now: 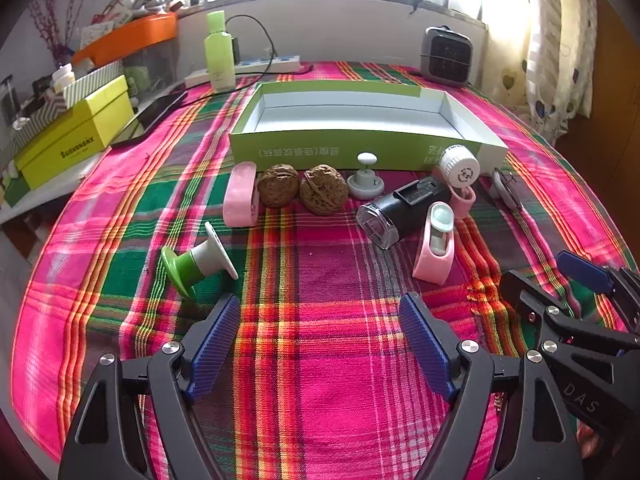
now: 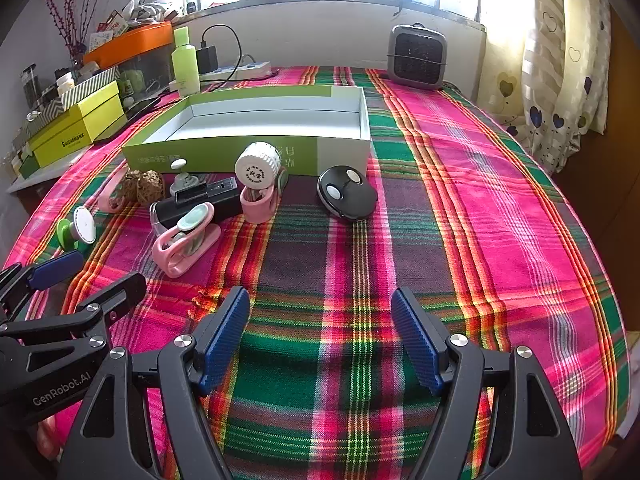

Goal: Organize objects
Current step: 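Move left tool to green-white spool while right tool approaches pink clip holder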

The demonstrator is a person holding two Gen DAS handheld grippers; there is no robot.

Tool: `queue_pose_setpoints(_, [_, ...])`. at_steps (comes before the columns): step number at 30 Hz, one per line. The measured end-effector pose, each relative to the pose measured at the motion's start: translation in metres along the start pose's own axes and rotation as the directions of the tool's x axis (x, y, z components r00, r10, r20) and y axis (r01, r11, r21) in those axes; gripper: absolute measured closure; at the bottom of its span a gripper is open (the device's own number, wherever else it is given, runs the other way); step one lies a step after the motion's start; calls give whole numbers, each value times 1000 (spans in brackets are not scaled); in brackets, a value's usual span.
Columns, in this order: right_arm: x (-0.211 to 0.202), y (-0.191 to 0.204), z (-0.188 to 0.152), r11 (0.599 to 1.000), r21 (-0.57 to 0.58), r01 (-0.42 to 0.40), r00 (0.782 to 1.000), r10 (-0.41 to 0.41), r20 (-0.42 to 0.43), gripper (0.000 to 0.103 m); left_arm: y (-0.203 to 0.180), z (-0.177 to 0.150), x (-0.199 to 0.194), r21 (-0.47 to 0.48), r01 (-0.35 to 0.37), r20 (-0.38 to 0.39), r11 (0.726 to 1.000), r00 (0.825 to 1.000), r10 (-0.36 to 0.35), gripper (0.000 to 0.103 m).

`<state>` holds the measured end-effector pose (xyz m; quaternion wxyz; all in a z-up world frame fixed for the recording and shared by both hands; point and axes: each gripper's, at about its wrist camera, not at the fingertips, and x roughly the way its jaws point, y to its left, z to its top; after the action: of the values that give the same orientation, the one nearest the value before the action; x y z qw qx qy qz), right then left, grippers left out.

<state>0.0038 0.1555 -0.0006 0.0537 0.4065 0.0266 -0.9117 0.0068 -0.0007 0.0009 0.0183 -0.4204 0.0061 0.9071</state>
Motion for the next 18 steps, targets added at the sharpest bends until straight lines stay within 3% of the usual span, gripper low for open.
queue_pose_setpoints(12, [-3,3,-3,1000,6,15,1000,-15,-6,29,1,-4,-6,27,31,-37,999,999,-30,22])
queue_pose_setpoints(18, [-5,3,-3,1000,22,-14,1000,15,-12,29,11,-8,-18,22,71,-24,997,997,-71,22])
